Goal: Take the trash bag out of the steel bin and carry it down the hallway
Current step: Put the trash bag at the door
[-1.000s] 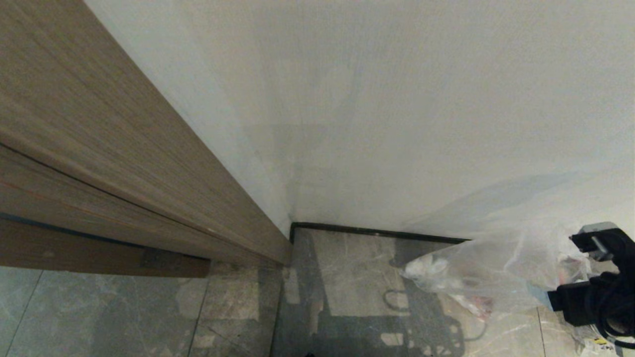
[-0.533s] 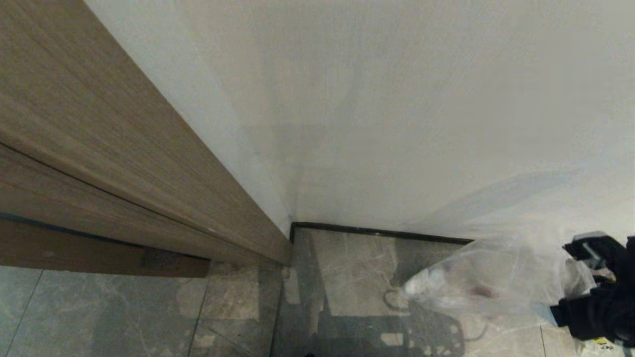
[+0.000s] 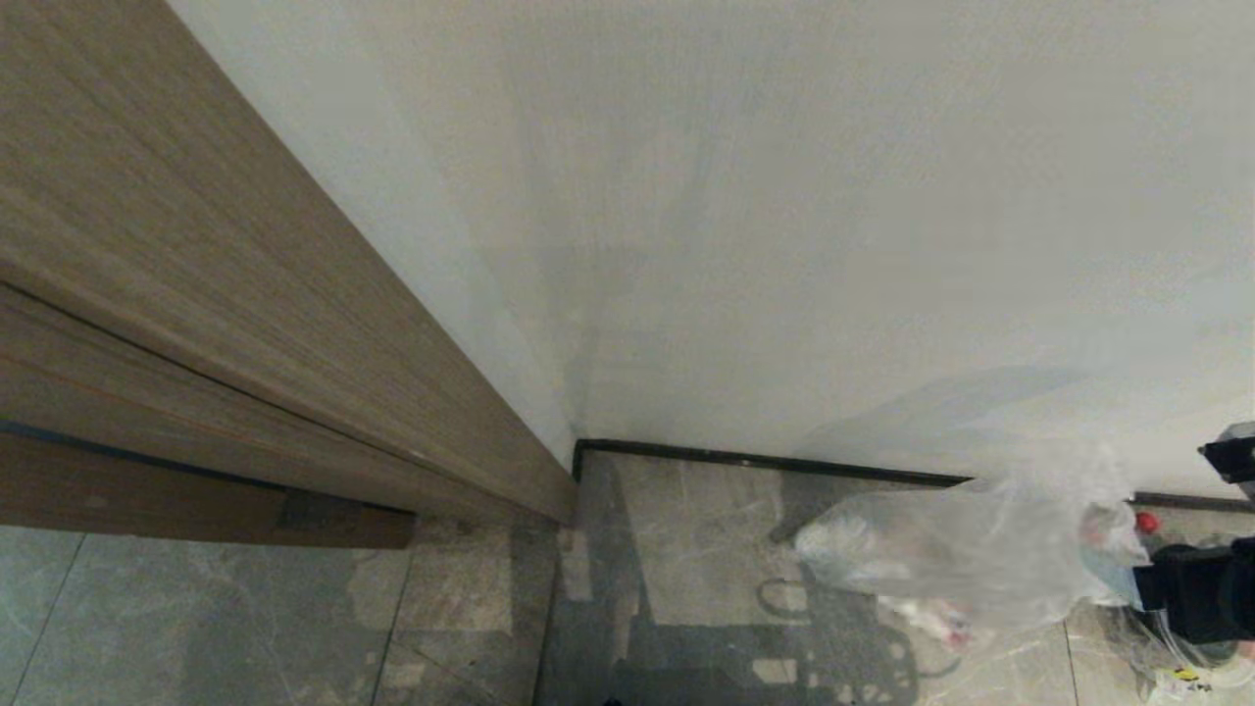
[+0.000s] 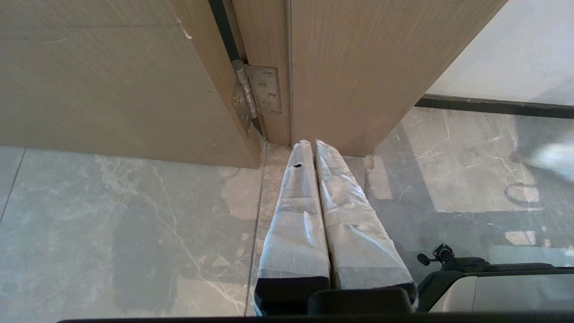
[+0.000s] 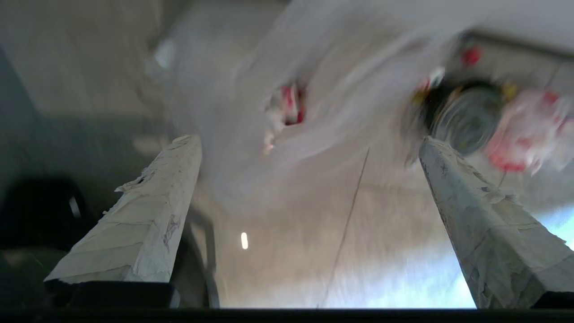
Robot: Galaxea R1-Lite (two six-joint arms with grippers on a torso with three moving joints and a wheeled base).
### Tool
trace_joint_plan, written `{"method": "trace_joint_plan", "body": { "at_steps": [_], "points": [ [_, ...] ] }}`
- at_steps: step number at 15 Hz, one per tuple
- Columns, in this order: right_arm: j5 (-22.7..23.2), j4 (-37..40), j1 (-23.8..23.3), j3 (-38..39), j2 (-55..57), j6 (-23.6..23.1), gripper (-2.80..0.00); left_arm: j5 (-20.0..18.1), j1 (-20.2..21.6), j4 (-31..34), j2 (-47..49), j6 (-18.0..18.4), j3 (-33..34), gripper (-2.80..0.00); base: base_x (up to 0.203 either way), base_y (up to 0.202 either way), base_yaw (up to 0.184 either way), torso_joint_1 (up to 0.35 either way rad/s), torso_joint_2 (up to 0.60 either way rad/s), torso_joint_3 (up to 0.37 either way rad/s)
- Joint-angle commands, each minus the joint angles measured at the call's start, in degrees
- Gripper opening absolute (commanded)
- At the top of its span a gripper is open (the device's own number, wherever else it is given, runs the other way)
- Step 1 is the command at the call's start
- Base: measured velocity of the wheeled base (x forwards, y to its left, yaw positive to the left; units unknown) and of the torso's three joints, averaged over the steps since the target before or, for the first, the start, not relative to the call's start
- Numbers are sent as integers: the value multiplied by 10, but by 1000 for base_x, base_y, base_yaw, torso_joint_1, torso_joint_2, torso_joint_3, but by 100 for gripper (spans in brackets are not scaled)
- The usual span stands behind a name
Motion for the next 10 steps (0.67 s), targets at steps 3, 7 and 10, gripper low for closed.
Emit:
{"method": "trace_joint_plan", "body": {
  "at_steps": [3, 7, 10],
  "points": [
    [4, 0, 1, -3, -99, -3, 0, 0, 0, 0, 0, 0, 0, -280, 0, 0, 0, 0, 0, 0],
    [0, 17, 0, 14, -159, 29, 0, 0, 0, 0, 0, 0, 0, -280, 0, 0, 0, 0, 0, 0],
    [-1, 71, -1, 38, -252, 38, 0, 0, 0, 0, 0, 0, 0, -280, 0, 0, 0, 0, 0, 0]
  ]
}}
